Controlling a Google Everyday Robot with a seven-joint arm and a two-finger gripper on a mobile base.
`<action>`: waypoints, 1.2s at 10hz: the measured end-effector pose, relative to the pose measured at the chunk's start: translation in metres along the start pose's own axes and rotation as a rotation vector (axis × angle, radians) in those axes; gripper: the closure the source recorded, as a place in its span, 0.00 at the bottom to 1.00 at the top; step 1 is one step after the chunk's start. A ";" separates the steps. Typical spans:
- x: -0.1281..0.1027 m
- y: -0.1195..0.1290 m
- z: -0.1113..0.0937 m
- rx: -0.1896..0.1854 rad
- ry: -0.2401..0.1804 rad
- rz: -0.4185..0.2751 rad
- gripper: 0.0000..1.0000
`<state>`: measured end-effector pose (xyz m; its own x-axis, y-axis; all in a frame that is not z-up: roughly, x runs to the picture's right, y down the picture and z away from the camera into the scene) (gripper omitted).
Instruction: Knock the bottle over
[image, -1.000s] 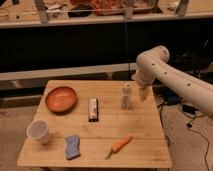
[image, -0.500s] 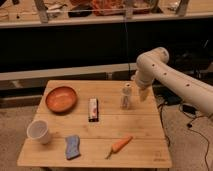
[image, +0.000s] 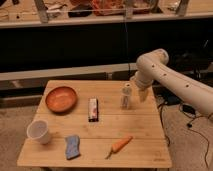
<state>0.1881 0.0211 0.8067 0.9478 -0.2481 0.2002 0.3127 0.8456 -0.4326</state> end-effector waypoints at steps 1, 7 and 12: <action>0.000 0.000 0.001 0.000 -0.003 -0.009 0.20; -0.002 0.002 0.008 -0.002 -0.019 -0.057 0.20; -0.005 0.003 0.012 -0.005 -0.032 -0.094 0.20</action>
<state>0.1830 0.0307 0.8154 0.9117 -0.3112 0.2681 0.4008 0.8168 -0.4150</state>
